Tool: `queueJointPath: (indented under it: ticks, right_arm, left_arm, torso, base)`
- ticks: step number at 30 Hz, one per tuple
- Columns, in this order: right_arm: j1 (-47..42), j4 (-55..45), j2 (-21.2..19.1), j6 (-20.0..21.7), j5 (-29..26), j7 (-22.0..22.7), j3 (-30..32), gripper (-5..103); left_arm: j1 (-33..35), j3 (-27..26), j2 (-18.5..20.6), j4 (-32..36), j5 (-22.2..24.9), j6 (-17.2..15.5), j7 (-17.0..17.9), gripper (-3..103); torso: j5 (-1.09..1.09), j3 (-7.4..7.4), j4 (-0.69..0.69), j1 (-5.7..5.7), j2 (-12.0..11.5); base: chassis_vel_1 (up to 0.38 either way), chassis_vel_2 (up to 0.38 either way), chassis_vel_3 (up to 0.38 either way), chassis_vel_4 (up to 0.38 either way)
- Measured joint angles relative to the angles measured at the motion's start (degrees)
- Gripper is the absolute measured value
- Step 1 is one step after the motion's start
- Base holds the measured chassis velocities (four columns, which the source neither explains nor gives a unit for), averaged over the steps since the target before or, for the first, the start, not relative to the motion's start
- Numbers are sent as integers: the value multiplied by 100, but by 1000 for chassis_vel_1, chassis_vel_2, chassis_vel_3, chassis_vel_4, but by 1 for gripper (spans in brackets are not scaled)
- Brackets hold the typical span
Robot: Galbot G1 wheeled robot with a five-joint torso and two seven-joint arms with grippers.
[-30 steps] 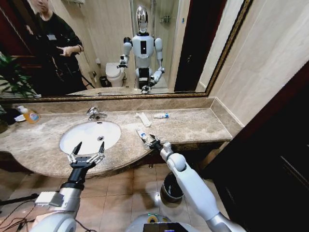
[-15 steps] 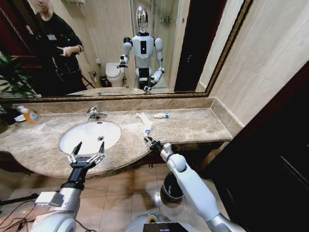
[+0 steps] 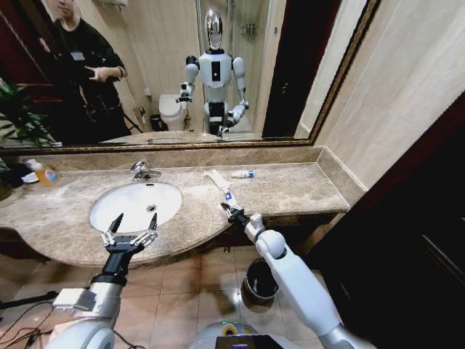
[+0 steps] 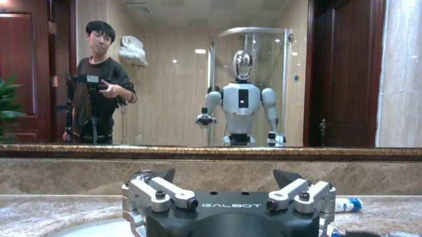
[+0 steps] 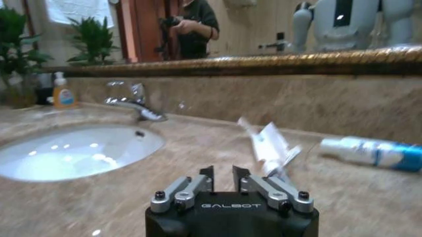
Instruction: Pick up the trash from the sink and place it in the trash bin.
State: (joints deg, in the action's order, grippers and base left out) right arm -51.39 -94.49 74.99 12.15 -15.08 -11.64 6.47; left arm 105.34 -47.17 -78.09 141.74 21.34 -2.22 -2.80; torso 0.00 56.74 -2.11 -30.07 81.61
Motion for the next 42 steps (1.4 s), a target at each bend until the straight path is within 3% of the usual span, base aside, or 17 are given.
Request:
queueJointPath:
  ticks: [4, 7, 8, 11, 12, 17, 21, 29, 38, 42]
  right_arm:
    - [278, 230, 2, 32, -97, 112, -7, 31]
    - [654, 655, 101, 33, -122, 145, -70, 47]
    - [654, 655, 101, 33, -122, 145, -70, 47]
    - [832, 912, 186, 24, -122, 152, -155, 63]
    - [832, 912, 186, 24, -122, 152, -155, 63]
    - [898, 1186, 333, 9, -120, 178, -206, 85]
    - [943, 1357, 397, -2, -114, 221, -187, 94]
    - [993, 1546, 446, 10, -106, 392, -127, 77]
    - [916, 1555, 492, 40, 15, 574, -145, 41]
    - [931, 1554, 538, 46, 48, 648, -164, 32]
  left_arm:
    - [0, 0, 0, 0, 0, 0, 0, 100]
    - [0, 0, 0, 0, 0, 0, 0, 100]
    - [0, 0, 0, 0, 0, 0, 0, 100]
    - [0, 0, 0, 0, 0, 0, 0, 100]
    - [0, 0, 0, 0, 0, 0, 0, 100]
    - [0, 0, 0, 0, 0, 0, 0, 100]
    - [0, 0, 0, 0, 0, 0, 0, 100]
    - [0, 0, 0, 0, 0, 0, 0, 100]
    - [0, 0, 0, 0, 0, 0, 0, 100]
    - [0, 0, 0, 0, 0, 0, 0, 100]
  torso:
    - [0, 0, 0, 0, 0]
    - [0, 0, -1, -1, 0]
    - [0, 0, -1, -1, 0]
    - [-1, 1, -1, -1, 0]
    - [-1, 1, -1, -1, 0]
    - [0, 0, -1, -1, 0]
    - [-1, 1, -1, -1, 0]
    - [0, 0, 0, -1, 0]
    - [0, 0, 0, -1, 0]
    - [-1, 0, 0, -1, 0]
  base:
    - [0, 0, 0, 0]
    - [0, 0, 0, 0]
    - [0, 0, 0, 0]
    - [0, 0, 0, 0]
    - [0, 0, 0, 0]
    - [0, 0, 0, 0]
    - [0, 0, 0, 0]
    - [0, 0, 0, 0]
    - [0, 0, 0, 0]
    - [0, 0, 0, 0]
